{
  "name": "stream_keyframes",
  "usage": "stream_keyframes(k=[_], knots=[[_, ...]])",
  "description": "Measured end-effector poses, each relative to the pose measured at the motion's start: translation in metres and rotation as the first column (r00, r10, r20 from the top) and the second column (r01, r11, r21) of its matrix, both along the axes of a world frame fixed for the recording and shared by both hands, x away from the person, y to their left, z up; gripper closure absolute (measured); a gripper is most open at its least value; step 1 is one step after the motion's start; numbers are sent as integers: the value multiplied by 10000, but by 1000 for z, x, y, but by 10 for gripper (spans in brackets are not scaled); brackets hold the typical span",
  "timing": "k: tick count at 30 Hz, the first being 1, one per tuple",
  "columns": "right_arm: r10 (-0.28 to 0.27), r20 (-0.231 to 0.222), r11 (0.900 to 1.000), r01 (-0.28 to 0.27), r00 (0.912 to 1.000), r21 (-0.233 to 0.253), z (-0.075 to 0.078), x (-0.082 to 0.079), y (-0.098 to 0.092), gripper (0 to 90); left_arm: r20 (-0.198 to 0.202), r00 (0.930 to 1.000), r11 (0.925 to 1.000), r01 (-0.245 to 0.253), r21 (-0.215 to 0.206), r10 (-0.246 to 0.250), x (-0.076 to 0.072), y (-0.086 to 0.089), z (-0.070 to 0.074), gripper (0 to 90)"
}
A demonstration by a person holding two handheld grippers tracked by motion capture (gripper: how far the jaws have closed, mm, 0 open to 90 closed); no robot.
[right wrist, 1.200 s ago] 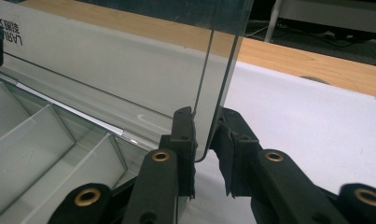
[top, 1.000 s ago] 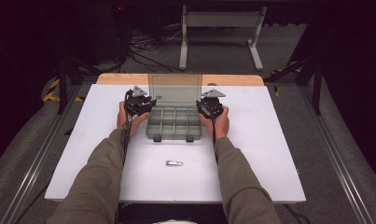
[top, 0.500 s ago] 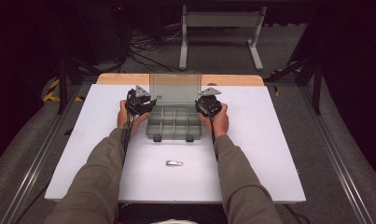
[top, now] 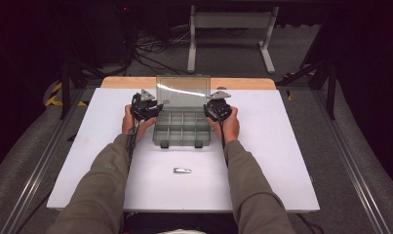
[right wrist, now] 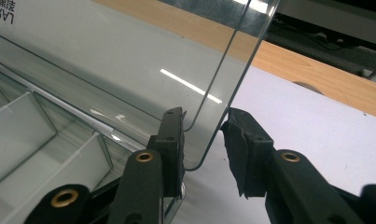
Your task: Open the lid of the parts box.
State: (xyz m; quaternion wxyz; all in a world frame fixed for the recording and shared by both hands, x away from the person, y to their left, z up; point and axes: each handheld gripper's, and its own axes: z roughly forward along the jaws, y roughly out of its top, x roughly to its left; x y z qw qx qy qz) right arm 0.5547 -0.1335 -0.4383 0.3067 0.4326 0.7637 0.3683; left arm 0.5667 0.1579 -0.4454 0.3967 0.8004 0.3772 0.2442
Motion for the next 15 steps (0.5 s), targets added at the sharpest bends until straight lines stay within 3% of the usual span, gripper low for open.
stream_keyframes(k=[9, 15], knots=[[-104, 277, 9981, 121, 9996, -609, 1, -3, 5, 642, 49, 10000, 9998, -31, 190, 30, -1, -1, 1, 665], [26, 201, 9980, -13, 9998, -629, 4, -4, 5, 610, 34, 10000, 9993, 0, 373, -1, -2, -1, 2, 667]])
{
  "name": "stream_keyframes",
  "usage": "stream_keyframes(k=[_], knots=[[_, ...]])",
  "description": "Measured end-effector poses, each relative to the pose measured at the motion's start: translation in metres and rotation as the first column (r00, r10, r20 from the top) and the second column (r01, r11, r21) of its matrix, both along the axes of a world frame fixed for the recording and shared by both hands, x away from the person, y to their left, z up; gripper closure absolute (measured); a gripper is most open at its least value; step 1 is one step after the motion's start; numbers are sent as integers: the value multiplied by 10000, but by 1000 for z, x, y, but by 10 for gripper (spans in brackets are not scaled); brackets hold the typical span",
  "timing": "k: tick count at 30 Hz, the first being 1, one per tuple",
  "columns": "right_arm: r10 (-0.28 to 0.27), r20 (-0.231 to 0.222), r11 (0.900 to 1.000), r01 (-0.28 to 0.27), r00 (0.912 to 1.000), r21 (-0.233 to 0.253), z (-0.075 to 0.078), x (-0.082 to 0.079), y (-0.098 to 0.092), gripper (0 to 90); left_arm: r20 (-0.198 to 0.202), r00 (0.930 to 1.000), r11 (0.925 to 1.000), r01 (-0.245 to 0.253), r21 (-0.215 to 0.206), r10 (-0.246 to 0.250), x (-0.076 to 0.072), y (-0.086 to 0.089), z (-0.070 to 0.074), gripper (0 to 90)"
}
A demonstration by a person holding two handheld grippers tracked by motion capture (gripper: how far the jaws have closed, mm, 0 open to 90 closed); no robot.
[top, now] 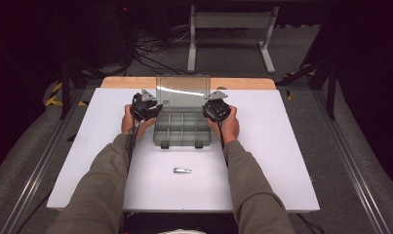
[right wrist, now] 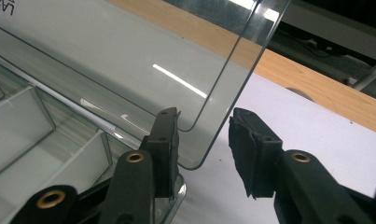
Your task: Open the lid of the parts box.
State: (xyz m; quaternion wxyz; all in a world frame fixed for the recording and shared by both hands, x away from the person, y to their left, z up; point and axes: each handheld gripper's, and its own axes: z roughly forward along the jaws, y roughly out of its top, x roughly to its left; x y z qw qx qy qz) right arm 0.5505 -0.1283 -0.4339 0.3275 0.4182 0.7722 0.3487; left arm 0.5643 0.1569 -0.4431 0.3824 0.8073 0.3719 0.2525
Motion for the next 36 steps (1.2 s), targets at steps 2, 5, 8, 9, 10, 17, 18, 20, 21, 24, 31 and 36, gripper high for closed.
stream_keyframes(k=[2, 5, 8, 9, 10, 17, 18, 20, 21, 24, 31, 36], knots=[[-77, 6, 9999, 77, 10000, 93, 0, -1, -1, 604, -8, 10000, 10000, 31, 50, -31, -1, 0, 0, 666], [-35, -15, 9993, 36, 10000, 376, 0, -2, -4, 614, 43, 10000, 9995, 39, 306, -40, -2, 1, 2, 664], [-35, -8, 9990, 36, 10000, 440, 0, -3, -4, 615, 77, 9999, 9993, 67, 381, -70, -2, 1, 2, 662], [-46, -9, 9988, 47, 10000, 486, 0, -3, -4, 615, 89, 9999, 9990, 86, 434, -90, -2, 1, 2, 661], [-36, -18, 9986, 37, 10000, 537, 0, -3, -5, 614, 103, 9999, 9989, 79, 454, -84, -2, 1, 2, 664], [-46, 9, 9969, 45, 10000, 782, -1, -6, -8, 602, 222, 9997, 9983, 73, 583, -86, -4, 0, 3, 673], [-44, 16, 9965, 42, 10000, 835, -1, -6, -8, 602, 236, 9997, 9982, 57, 591, -71, -5, 0, 2, 674], [-52, 15, 9961, 50, 10000, 878, -1, -7, -8, 603, 256, 9996, 9980, 88, 624, -104, -5, 0, 3, 672], [-37, 5, 9960, 36, 10000, 891, -1, -7, -9, 599, 272, 9996, 9978, 107, 661, -126, -5, 0, 3, 670], [8, -94, 9956, 1, 10000, 933, 1, -7, -11, 562, 379, 9993, 9962, 45, 868, -79, -6, 1, 5, 627], [125, -165, 9910, -102, 9998, 1332, 5, -11, -21, 550, 637, 9968, 9950, 423, 906, -482, -15, 6, 13, 604], [420, -103, 9878, -399, 9991, 1505, 10, -18, -24, 531, 949, 9915, 9932, 814, 835, -892, -26, 9, 21, 592]])
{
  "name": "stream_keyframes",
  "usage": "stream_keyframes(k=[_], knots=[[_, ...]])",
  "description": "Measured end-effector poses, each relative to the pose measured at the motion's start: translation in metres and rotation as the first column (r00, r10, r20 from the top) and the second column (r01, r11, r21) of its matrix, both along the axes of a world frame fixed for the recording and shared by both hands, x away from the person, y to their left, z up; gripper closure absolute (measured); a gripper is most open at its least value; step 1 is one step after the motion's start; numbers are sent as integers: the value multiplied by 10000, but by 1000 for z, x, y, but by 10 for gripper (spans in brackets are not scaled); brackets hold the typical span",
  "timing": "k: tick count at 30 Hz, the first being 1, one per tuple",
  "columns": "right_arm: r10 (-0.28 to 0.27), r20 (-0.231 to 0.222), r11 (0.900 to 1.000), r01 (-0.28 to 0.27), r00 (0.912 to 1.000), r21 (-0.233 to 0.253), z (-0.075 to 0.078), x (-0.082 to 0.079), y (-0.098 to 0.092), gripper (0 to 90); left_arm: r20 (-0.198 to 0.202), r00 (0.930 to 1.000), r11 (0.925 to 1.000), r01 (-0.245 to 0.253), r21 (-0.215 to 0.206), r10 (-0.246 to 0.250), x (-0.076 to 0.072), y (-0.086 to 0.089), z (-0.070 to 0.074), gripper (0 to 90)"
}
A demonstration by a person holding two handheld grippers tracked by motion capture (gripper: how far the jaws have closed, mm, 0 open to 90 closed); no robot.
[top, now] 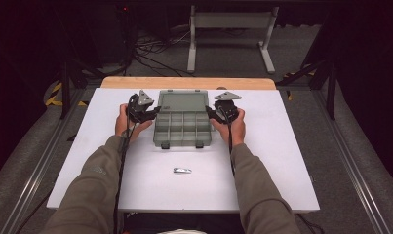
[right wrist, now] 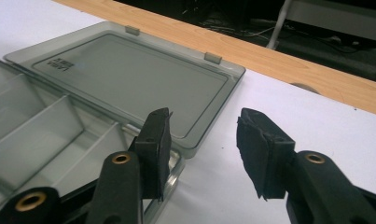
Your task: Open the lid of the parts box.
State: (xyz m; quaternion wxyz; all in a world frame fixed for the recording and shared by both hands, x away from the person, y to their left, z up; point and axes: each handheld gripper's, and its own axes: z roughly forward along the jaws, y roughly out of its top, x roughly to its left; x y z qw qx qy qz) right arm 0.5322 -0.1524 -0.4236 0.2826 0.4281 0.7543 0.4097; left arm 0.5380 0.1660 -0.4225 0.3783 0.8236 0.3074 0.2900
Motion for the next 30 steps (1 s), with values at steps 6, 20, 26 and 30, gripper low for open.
stream_keyframes(k=[6, 20, 26, 30], knots=[[593, 208, 9980, -597, 9980, 213, 7, -12, 0, 519, 166, 9984, 9979, 550, -351, -544, -16, 3, 6, 569], [1881, 759, 9806, -1916, 9792, 421, 22, -49, -3, 488, 987, 9816, 9843, 1691, -515, -1634, -63, 15, 22, 506], [2156, 946, 9751, -2195, 9719, 327, 26, -63, -5, 437, 1296, 9725, 9767, 2035, -676, -1937, -83, 18, 19, 442], [2441, 1055, 9686, -2476, 9640, 218, 25, -73, -5, 405, 1327, 9690, 9744, 2173, -580, -2082, -97, 22, 14, 387]])
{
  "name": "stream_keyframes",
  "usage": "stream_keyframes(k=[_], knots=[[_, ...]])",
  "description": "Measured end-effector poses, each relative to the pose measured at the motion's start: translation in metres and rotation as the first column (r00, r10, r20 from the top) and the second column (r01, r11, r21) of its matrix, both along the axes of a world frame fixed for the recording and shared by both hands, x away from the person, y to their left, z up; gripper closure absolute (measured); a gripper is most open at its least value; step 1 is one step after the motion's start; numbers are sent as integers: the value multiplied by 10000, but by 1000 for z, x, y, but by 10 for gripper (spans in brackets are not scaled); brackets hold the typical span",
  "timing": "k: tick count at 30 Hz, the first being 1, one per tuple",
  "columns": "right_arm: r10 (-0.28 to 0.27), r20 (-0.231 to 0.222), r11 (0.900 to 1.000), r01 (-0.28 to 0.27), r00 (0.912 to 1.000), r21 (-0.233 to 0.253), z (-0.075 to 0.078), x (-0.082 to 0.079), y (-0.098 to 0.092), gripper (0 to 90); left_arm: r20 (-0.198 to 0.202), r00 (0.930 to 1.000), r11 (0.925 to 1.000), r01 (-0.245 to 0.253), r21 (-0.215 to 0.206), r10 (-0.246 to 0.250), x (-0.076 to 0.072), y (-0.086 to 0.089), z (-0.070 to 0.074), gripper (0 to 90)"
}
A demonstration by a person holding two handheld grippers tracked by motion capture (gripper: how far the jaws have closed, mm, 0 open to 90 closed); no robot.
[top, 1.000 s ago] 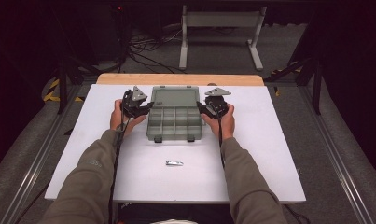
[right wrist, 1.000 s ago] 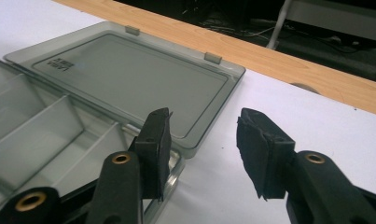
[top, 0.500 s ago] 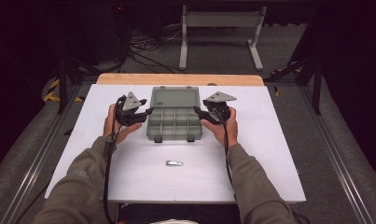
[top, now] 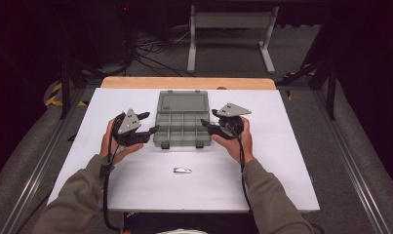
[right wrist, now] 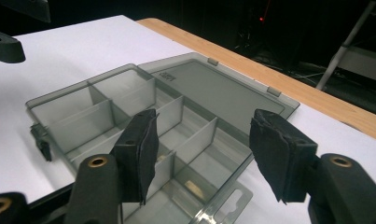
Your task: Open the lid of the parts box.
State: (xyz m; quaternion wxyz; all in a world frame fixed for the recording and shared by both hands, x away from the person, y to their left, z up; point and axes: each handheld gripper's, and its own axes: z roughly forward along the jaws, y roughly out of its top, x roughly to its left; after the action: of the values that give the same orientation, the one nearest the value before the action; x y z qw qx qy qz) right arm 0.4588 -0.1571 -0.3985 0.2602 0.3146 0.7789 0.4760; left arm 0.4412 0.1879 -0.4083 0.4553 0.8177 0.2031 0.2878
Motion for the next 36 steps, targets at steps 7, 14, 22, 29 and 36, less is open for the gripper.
stream_keyframes(k=[7, 14, 22, 29, 36], knots=[[217, 154, 9997, -216, 9996, -59, -2, -12, -2, 338, -1, 10000, 9998, 100, -144, -100, -17, 6, -5, 224], [579, 191, 9977, -571, 9981, -372, -8, -26, 3, 267, -18, 9995, 9992, 301, -263, -301, -33, 10, -9, 164], [1272, 256, 9893, -1250, 9915, -755, -11, -39, 11, 251, -235, 9945, 9944, 1009, -319, -1016, -47, 16, -16, 94], [1722, 197, 9814, -1698, 9849, -898, -14, -51, 17, 273, -481, 9894, 9896, 1345, -516, -1370, -63, 22, -25, 69], [2227, -157, 9697, -2231, 9748, -995, -20, -60, 23, 293, -723, 9867, 9874, 1401, -736, -1454, -77, 34, -29, 53]])
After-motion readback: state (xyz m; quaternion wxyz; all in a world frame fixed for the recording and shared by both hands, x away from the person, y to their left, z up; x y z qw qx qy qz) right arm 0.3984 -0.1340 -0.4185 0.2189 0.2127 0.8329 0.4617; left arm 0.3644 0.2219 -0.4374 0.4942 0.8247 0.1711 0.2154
